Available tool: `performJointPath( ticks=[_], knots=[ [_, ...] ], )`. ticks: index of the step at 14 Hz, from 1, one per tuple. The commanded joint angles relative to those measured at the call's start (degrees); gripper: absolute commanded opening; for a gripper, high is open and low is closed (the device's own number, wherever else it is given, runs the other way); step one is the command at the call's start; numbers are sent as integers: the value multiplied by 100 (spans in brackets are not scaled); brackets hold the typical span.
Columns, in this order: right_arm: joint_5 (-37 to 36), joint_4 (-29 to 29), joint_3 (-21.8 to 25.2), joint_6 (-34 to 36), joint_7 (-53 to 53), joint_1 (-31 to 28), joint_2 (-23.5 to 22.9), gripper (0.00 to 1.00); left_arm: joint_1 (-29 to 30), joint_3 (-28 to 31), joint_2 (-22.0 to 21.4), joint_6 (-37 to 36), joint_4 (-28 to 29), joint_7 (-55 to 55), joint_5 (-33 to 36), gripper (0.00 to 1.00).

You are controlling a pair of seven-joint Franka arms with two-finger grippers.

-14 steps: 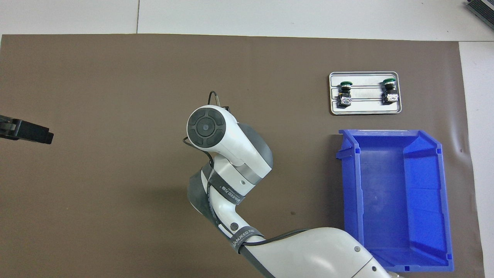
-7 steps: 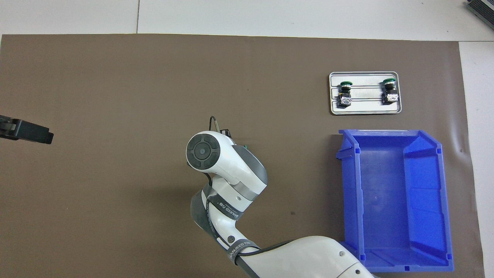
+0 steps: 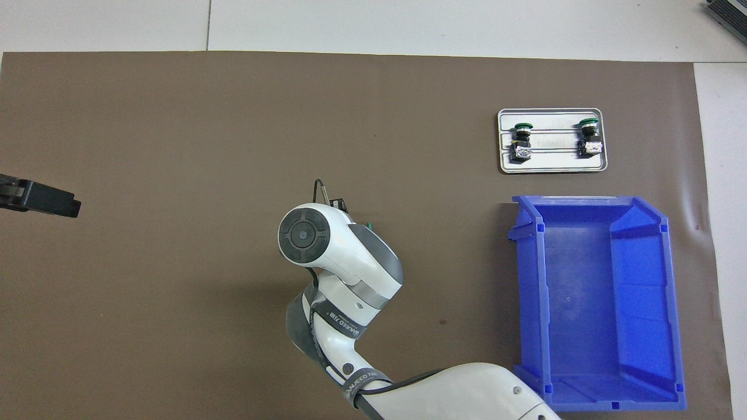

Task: Place and press button with both arms
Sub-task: 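Carry the green button to the table middle and set it down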

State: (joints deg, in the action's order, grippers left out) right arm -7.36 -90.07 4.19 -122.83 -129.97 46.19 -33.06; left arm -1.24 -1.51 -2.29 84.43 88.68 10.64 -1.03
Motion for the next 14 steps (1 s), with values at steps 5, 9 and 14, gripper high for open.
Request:
performJointPath(
  ticks=[5,9,14],
  knots=[
    [-134,-556,-6,-523,-442,83,247,31,18,-33,-140,100,167,-27,68,100],
    [-230,-354,-6,-382,-92,48,291,100,18,-33,-149,108,176,235,76,100],
    [-169,-450,-6,-129,1496,-592,1291,100,18,-33,-201,580,456,850,76,100]
  ],
)
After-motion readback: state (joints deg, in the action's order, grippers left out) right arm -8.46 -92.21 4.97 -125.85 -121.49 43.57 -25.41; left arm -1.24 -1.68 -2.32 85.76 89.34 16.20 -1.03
